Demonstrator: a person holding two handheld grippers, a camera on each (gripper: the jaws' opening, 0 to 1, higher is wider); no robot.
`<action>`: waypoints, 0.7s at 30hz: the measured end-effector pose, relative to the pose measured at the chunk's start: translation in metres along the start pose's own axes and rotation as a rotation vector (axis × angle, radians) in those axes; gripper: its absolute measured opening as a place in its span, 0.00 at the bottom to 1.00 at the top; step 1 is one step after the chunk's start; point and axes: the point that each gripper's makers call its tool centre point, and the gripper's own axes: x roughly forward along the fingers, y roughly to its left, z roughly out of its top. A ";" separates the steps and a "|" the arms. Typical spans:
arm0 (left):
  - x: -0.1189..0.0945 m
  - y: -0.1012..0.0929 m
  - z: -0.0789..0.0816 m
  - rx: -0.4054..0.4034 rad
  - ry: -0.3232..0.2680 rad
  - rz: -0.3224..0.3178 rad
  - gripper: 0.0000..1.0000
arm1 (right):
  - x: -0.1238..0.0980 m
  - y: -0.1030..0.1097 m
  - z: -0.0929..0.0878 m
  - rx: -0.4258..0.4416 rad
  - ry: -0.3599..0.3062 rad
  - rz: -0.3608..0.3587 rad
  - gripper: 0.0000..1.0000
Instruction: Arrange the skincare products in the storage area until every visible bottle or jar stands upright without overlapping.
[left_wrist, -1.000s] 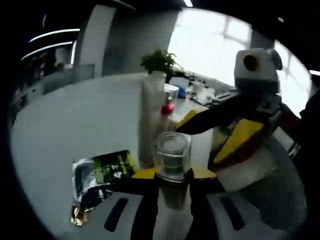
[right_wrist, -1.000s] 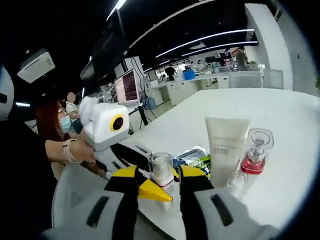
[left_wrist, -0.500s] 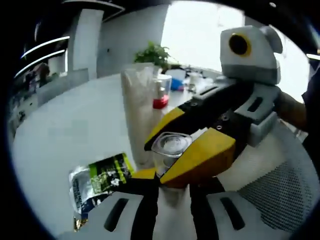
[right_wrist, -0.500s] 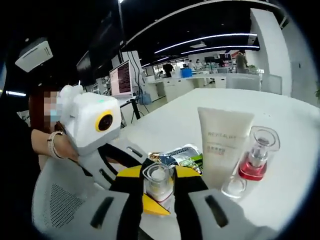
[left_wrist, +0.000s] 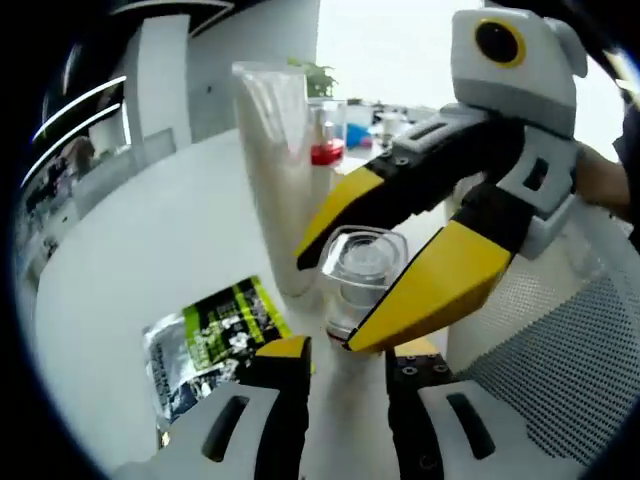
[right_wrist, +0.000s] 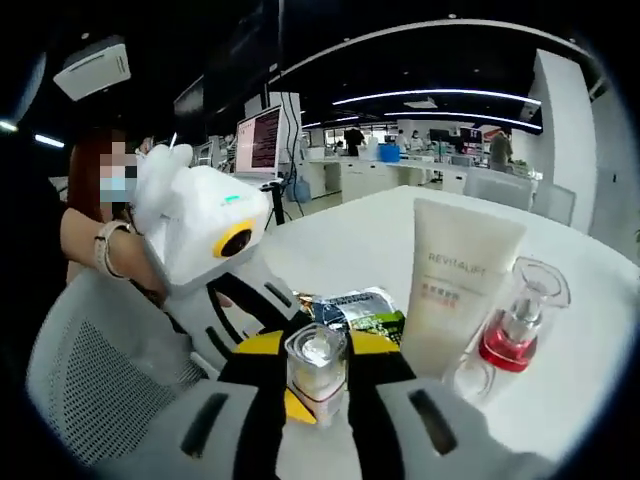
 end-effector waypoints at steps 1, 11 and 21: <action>0.000 0.000 0.000 -0.006 -0.004 0.002 0.25 | 0.000 0.000 0.000 -0.002 0.002 0.003 0.23; 0.002 0.001 -0.001 0.004 0.010 0.009 0.25 | -0.001 -0.003 -0.005 0.038 0.040 -0.010 0.31; 0.001 0.007 -0.018 0.033 0.102 0.056 0.30 | -0.035 0.010 -0.017 -0.010 0.150 0.042 0.30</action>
